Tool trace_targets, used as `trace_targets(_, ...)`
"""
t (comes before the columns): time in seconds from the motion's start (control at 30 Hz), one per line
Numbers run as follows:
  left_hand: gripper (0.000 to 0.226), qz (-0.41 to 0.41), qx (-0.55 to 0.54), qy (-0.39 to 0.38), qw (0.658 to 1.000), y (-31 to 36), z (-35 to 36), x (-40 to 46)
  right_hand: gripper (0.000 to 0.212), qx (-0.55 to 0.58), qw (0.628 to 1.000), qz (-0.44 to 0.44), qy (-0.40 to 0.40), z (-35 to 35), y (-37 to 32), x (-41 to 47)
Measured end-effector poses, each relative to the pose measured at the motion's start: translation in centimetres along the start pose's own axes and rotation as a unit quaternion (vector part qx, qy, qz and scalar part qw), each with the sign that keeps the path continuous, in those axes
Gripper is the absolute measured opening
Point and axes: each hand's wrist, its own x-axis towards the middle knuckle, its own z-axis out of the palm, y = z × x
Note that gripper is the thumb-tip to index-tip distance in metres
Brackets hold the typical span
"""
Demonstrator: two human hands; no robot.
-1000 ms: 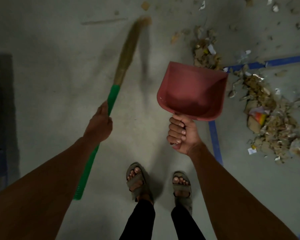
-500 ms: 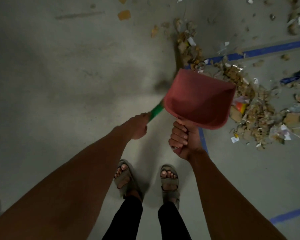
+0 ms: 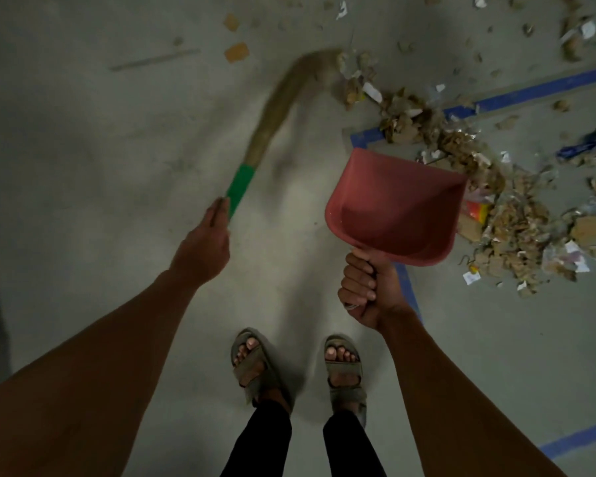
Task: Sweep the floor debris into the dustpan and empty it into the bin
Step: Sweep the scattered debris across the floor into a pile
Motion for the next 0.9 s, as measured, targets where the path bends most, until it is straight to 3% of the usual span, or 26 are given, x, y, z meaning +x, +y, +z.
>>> trace_targets(0.13, 0.067, -0.188, -0.021, 0.029, 0.982, -1.5, -1.2, 0.4, 0.044, -0.023, 0.999, 0.017, -0.015, 1.1, -0.4, 1.3)
trace_targets(0.23, 0.063, -0.340, -0.072, 0.023, 0.937, -1.5, -1.8, 2.2, 0.044, -0.041, 0.999, 0.027, -0.011, 1.9, -0.9, 2.4)
trace_targets(0.33, 0.053, -0.395, -0.080, -0.038, 0.914, -0.6, -1.9, 3.9, 0.043, -0.045, 0.998, 0.033, -0.008, 2.4, -1.3, 3.3)
trace_targets(0.4, 0.049, -0.344, -0.056, -0.092, 0.933, 0.7, -1.2, 4.5, 0.043, -0.050, 0.998, 0.037, -0.009, 2.6, -1.3, 3.8)
trace_targets(0.53, 0.041, -0.156, -0.015, -0.137, 0.978, 3.8, 0.7, 5.5, 0.043, -0.039, 0.998, 0.038, -0.014, 3.0, -1.2, 4.5)
trace_targets(0.7, 0.069, 0.098, 0.032, -0.209, 0.973, 5.6, 1.0, 7.9, 0.040, -0.048, 0.999, 0.016, 0.006, 4.2, -1.4, 5.3)
trace_targets(0.8, 0.073, 0.142, 0.038, -0.198, 0.969, 4.5, -0.5, 8.3, 0.038, -0.060, 0.998, -0.001, -0.004, 5.4, -2.1, 6.1)
trace_targets(0.9, 0.074, 0.119, 0.004, -0.145, 0.982, 1.3, -3.1, 7.6, 0.038, -0.058, 0.998, -0.006, -0.012, 7.0, -2.5, 7.0)
